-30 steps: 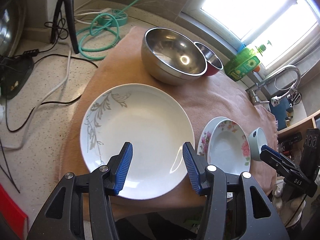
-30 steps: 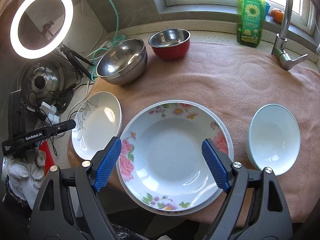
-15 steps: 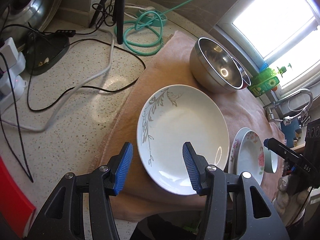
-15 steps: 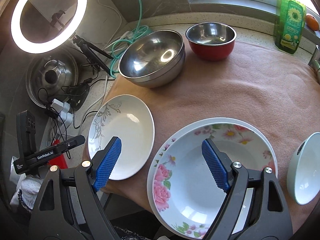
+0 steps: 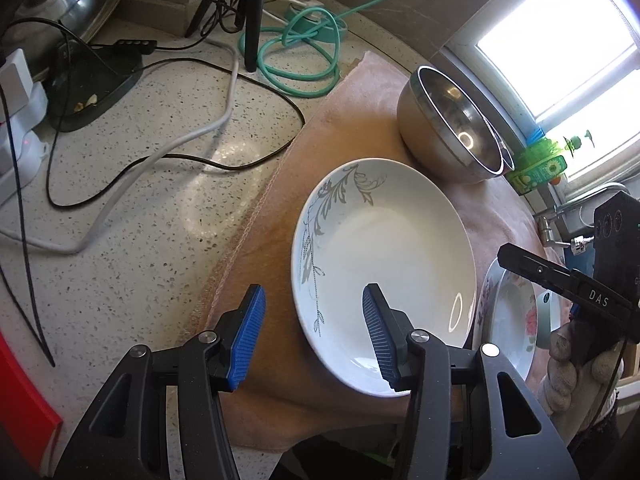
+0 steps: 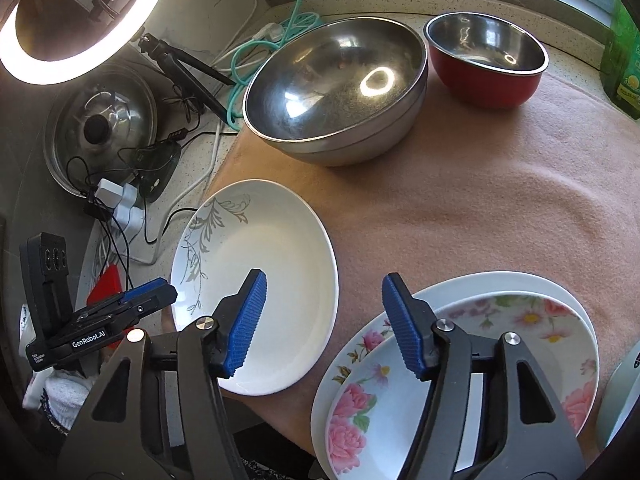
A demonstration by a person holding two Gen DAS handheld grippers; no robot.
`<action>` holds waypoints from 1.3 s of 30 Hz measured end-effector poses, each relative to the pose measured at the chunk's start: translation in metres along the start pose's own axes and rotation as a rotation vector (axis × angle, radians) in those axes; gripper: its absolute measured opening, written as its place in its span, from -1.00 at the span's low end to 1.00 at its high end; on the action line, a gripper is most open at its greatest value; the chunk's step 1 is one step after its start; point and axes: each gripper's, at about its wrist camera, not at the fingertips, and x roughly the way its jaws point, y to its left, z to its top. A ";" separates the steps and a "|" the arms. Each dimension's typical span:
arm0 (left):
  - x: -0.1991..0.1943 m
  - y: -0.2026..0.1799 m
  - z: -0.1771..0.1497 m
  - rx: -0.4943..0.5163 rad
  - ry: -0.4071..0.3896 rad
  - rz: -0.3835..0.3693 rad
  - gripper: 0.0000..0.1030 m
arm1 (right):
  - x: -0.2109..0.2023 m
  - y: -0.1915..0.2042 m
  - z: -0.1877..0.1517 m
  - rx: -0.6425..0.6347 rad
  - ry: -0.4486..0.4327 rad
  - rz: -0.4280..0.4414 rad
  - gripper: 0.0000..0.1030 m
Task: Organize plates and bowls
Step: 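Move the right gripper toward the grey-leaf white plate, then close the right gripper on the grey-leaf plate rim and lift it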
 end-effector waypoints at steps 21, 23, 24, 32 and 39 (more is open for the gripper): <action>0.016 0.006 0.005 -0.018 0.043 -0.013 -0.75 | 0.034 0.000 0.007 0.007 0.078 -0.004 -0.79; 0.016 0.007 0.005 -0.018 0.042 -0.012 -0.75 | 0.033 -0.001 0.007 0.013 0.077 -0.002 -0.80; 0.016 0.006 0.005 -0.018 0.043 -0.012 -0.75 | 0.033 -0.002 0.007 0.016 0.077 -0.001 -0.80; 0.015 0.005 0.006 -0.017 0.041 -0.003 -0.75 | 0.033 0.001 0.007 0.009 0.072 -0.017 -0.80; 0.010 0.002 0.008 -0.011 0.025 0.001 -0.75 | 0.031 0.002 0.005 0.017 0.067 -0.007 -0.80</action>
